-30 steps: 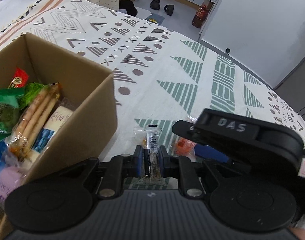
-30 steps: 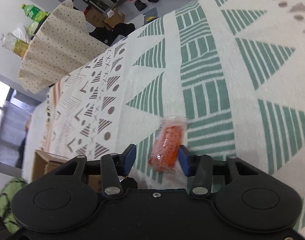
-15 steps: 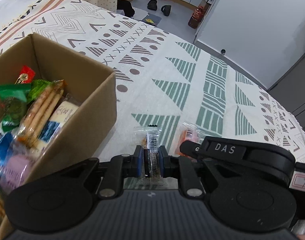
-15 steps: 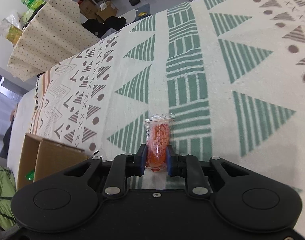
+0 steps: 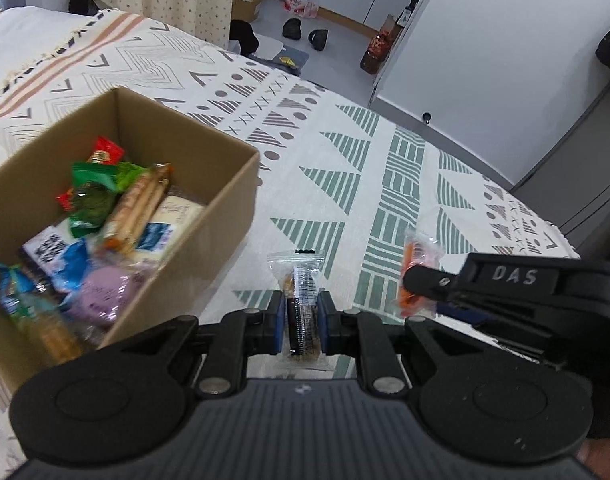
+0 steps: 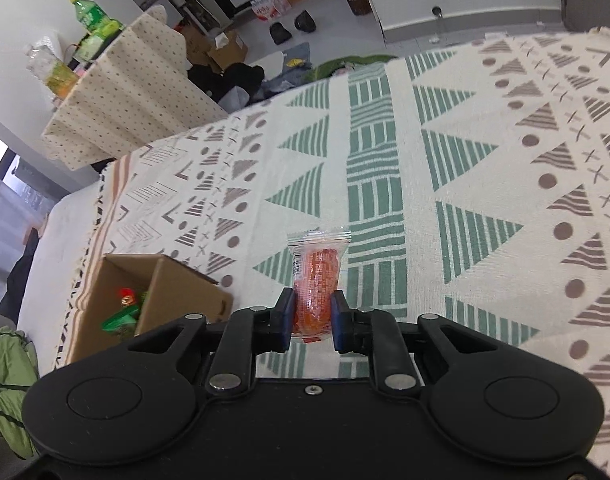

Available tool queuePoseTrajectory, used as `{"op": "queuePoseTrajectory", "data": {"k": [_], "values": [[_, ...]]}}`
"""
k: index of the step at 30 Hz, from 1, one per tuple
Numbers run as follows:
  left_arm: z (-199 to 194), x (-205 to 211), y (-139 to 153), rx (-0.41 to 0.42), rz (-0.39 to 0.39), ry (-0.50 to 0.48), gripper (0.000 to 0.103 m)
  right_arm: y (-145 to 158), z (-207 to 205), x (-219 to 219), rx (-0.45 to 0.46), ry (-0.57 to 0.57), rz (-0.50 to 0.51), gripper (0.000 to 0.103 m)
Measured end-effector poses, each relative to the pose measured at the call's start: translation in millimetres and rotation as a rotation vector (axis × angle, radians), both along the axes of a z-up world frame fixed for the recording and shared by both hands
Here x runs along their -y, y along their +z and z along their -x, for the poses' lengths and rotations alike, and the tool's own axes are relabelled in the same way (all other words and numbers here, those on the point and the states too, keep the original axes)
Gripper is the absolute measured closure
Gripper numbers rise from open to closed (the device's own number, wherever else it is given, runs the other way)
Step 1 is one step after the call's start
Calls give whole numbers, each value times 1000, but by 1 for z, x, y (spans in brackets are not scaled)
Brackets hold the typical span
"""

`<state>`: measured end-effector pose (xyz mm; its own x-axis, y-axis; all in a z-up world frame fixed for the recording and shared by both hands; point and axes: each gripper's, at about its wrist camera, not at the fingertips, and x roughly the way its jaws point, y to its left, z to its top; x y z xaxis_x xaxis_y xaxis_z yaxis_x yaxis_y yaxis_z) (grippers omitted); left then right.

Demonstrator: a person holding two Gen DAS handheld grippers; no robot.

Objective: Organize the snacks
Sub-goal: 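Carry both packets over the box and open both tools to drop them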

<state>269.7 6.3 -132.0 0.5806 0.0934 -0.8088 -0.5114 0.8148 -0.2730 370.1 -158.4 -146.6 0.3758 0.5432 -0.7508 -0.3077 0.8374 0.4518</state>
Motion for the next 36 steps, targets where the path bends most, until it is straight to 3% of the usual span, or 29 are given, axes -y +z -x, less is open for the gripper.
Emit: {"op": "queuePoseTrajectory", "data": {"k": [20,28,36], "values": [[61,-47,76,148,-45,89,87,68,53,-17,143,83,-31,85],[73,-79,111,195,-61,95,87,93,61,-46,188,130,-68,85],[80,-110,123,207,-43,101,87,99,65,-80,193,174,-69,85]]}}
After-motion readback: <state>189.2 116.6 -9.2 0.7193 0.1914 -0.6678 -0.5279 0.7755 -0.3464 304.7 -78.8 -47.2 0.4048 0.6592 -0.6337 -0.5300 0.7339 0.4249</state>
